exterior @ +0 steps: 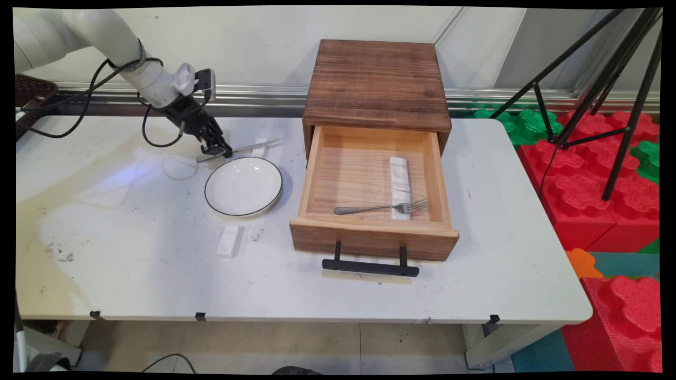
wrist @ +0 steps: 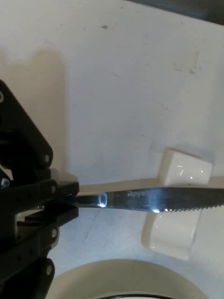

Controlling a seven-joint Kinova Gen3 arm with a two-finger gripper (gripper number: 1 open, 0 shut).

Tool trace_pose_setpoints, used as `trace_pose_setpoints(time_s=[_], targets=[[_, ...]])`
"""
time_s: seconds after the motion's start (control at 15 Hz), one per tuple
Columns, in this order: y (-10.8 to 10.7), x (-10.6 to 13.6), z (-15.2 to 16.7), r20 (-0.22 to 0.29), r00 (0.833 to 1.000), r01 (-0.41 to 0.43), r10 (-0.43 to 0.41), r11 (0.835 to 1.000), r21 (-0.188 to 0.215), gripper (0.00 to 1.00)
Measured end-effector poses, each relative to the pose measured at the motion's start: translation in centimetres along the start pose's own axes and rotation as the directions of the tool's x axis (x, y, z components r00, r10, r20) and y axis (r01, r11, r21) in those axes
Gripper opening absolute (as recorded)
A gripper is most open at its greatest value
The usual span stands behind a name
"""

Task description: Place the picked object into the drawer

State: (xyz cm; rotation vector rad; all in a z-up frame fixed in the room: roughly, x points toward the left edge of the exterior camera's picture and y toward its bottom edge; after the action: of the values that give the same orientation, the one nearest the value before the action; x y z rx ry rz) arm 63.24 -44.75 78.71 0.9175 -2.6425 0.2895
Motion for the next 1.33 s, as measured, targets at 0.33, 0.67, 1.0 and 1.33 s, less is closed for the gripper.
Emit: trace_pose_setpoints(time_s=[0.33, 0.67, 1.0, 1.33], targets=[[0.1, 0.5, -0.8, -0.012, 1.000, 0.002, -0.002, 1.000, -0.002, 0.00], [0.3, 0.9, -2.1, -0.017, 1.000, -0.003, 0.003, 1.000, -0.002, 0.00], [0.9, 2.0, -4.4, -0.023, 1.000, -0.009, 0.009, 1.000, -0.003, 0.00], [1.7, 3.3, -6.7, -0.031, 0.999, -0.015, 0.015, 1.000, -0.005, 0.00]])
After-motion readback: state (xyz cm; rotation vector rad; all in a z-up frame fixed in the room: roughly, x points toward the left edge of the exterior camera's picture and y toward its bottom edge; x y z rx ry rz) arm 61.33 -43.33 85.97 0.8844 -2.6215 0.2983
